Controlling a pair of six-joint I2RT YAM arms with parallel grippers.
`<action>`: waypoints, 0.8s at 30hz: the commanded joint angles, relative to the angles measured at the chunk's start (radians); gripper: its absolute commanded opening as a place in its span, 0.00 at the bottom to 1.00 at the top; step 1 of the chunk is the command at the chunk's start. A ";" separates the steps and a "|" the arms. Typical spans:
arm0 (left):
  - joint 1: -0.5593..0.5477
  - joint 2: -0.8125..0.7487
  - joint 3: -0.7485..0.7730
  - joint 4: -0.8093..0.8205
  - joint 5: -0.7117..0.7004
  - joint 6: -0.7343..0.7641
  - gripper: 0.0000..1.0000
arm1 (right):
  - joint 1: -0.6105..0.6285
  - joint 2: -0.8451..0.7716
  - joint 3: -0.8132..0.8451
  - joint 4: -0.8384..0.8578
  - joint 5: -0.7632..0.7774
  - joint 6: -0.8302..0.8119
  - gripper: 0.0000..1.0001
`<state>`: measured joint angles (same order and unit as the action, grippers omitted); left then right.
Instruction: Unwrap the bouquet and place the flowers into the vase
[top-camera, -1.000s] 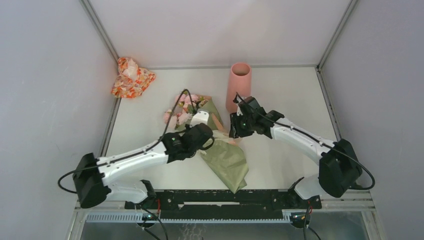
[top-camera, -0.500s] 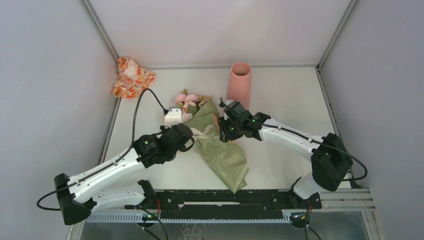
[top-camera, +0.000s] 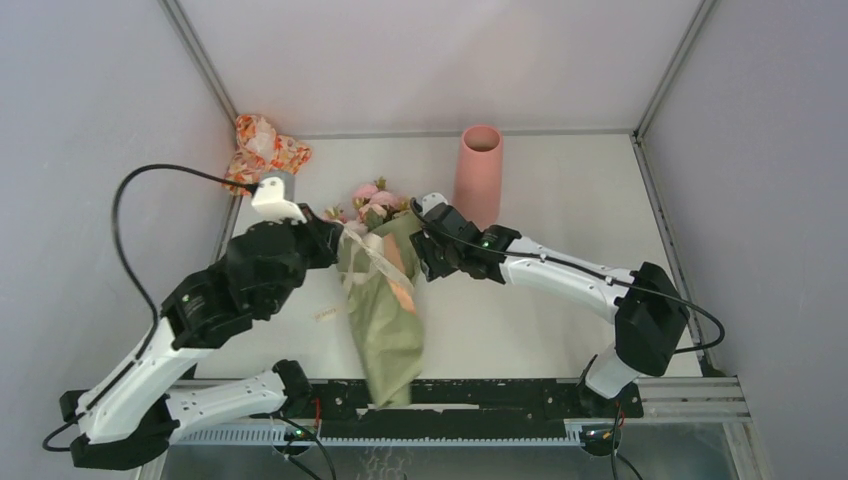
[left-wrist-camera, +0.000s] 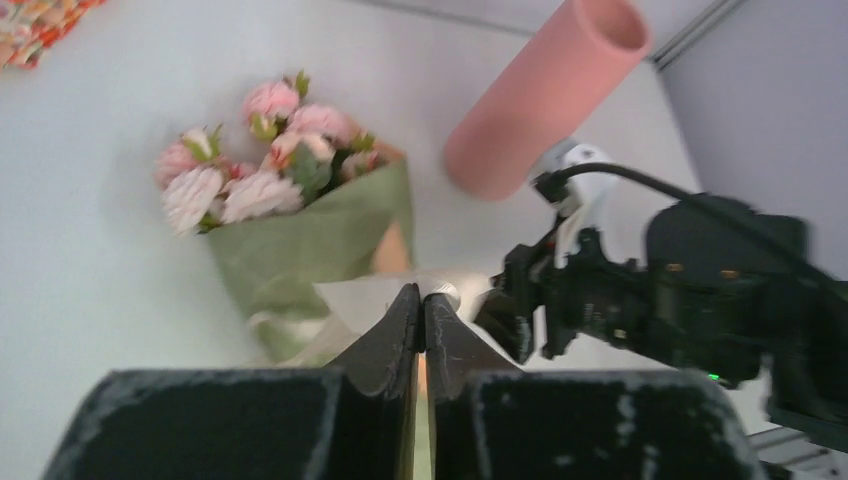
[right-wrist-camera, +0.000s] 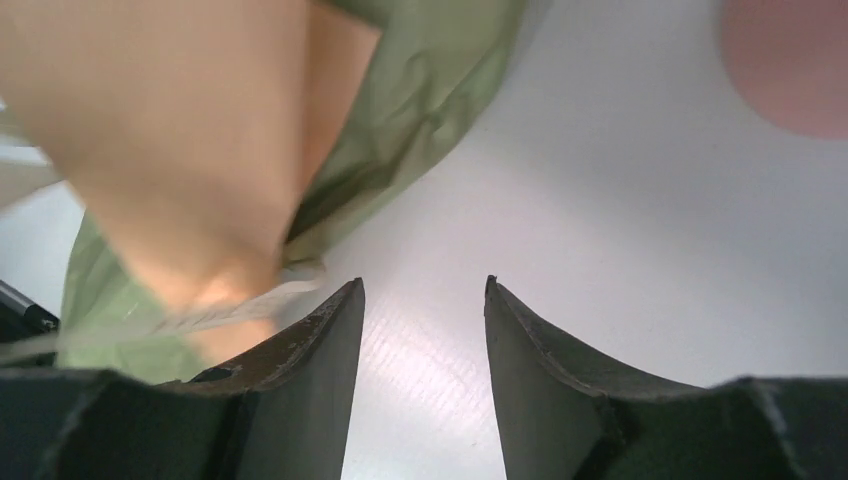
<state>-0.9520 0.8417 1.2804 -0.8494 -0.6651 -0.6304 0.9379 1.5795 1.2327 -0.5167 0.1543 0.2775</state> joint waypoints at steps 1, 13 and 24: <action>0.007 -0.023 0.077 0.054 0.025 0.066 0.10 | 0.014 0.024 0.083 0.034 0.042 -0.041 0.56; 0.011 -0.003 0.104 0.074 -0.046 0.111 0.14 | 0.189 -0.001 0.151 0.107 -0.009 -0.054 0.56; 0.033 0.257 0.234 0.295 0.220 0.208 0.28 | 0.221 -0.287 0.130 -0.043 0.316 0.031 0.54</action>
<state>-0.9260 0.9707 1.4666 -0.6868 -0.6132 -0.4770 1.1568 1.4582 1.3476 -0.5068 0.2768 0.2527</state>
